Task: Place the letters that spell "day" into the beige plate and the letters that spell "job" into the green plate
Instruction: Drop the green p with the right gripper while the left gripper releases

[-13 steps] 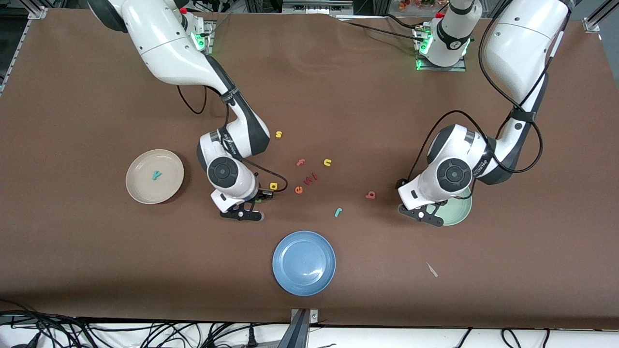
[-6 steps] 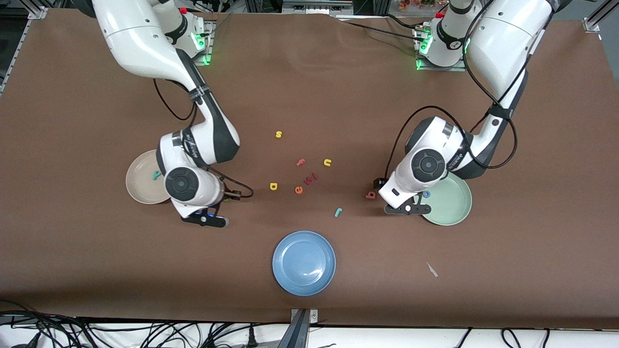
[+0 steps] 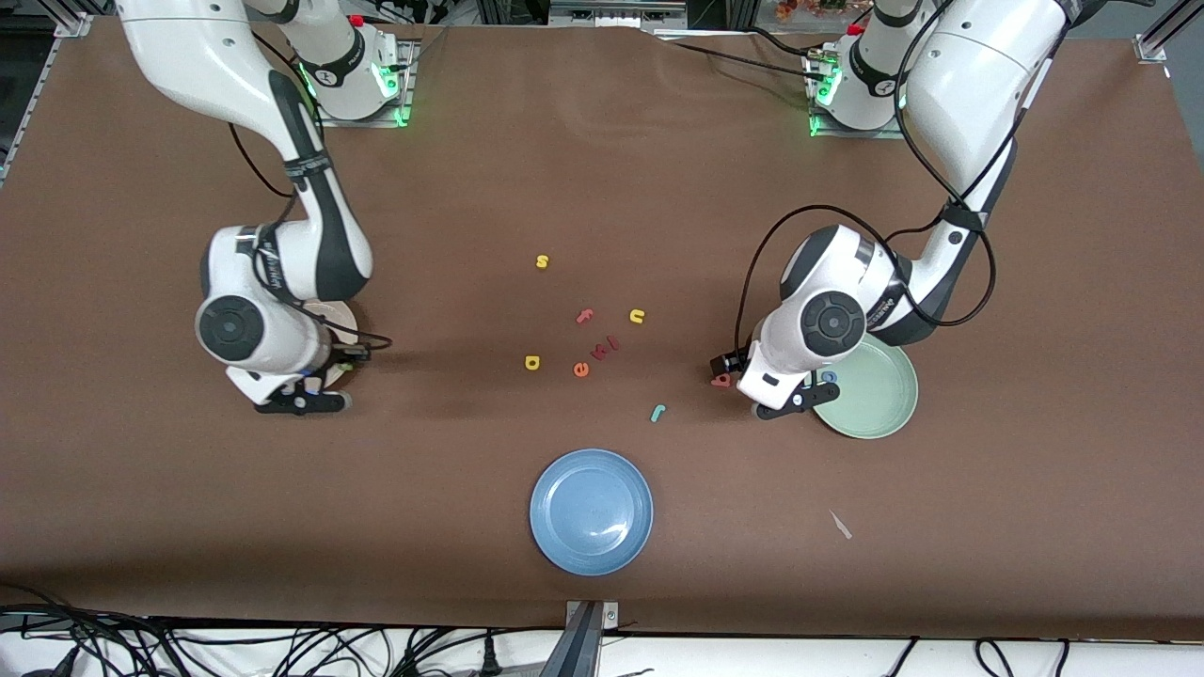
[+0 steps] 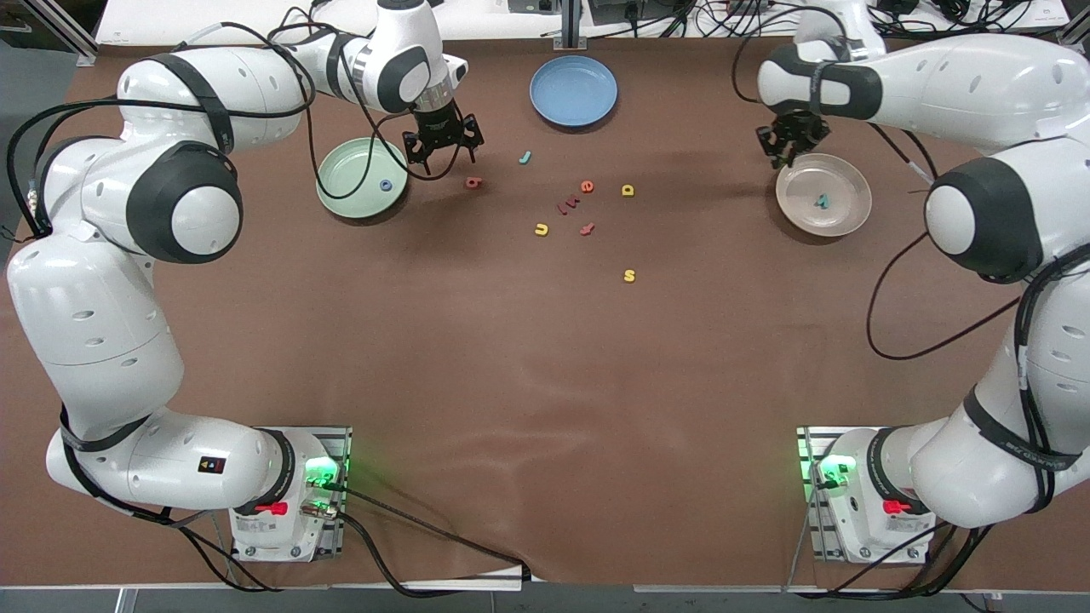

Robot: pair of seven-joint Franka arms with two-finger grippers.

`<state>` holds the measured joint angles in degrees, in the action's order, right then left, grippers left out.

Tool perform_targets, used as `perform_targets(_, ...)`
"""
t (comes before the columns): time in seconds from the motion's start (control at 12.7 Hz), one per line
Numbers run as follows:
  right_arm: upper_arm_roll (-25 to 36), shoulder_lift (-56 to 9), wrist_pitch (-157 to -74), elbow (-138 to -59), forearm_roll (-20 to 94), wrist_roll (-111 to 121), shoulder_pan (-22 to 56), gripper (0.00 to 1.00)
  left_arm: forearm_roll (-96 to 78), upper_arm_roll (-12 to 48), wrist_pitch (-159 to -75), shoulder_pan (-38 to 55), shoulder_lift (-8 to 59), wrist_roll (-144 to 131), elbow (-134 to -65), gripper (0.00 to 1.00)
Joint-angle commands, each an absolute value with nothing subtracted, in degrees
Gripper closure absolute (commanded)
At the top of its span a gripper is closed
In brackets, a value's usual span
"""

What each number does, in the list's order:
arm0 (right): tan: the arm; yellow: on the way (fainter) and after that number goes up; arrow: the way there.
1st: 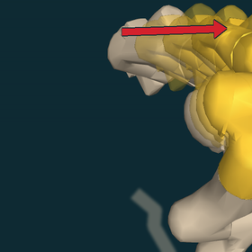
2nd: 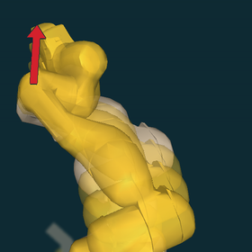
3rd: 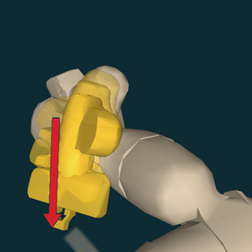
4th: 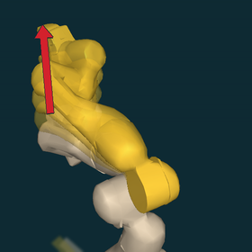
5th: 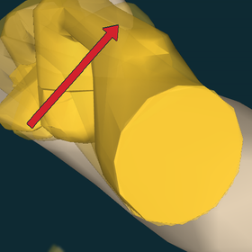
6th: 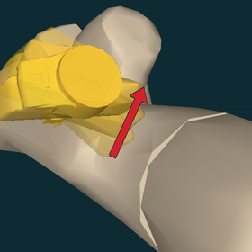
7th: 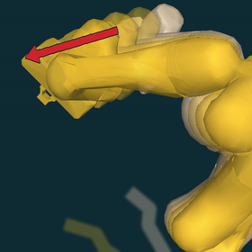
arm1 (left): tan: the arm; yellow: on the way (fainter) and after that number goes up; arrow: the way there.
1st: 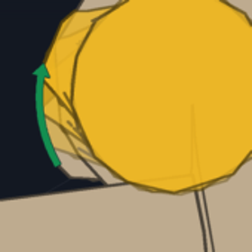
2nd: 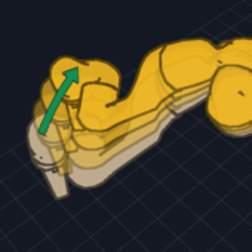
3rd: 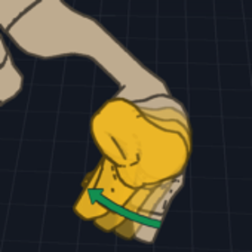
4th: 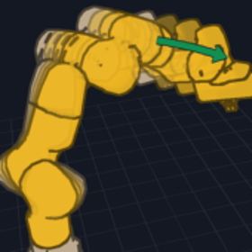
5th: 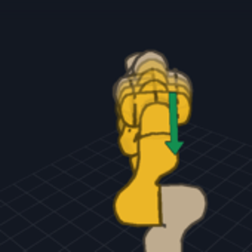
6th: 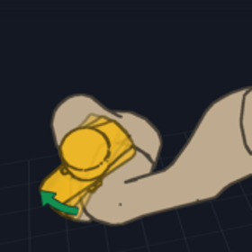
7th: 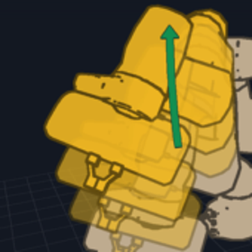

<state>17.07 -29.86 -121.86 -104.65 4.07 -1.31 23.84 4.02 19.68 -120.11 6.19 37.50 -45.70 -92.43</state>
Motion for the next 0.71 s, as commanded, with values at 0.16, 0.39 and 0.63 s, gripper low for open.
perform_targets(0.16, 20.1, -27.2, -124.5, -111.7, 5.3, 8.1, 21.7, 0.17, 2.9, 19.2, -119.0, 2.7, 37.9, -45.9, -91.2, 0.0)
perform_targets(0.39, 19.7, -27.4, -121.1, -110.0, 12.1, 5.8, 22.3, 0.0, 2.6, 19.2, -119.6, 3.7, 38.1, -55.3, -91.2, 0.01)
perform_targets(0.63, 18.8, -27.7, -120.9, -107.1, 12.1, -7.2, 27.8, 0.0, 2.9, 19.2, -122.9, 6.2, 39.5, -69.1, -91.2, 0.02)
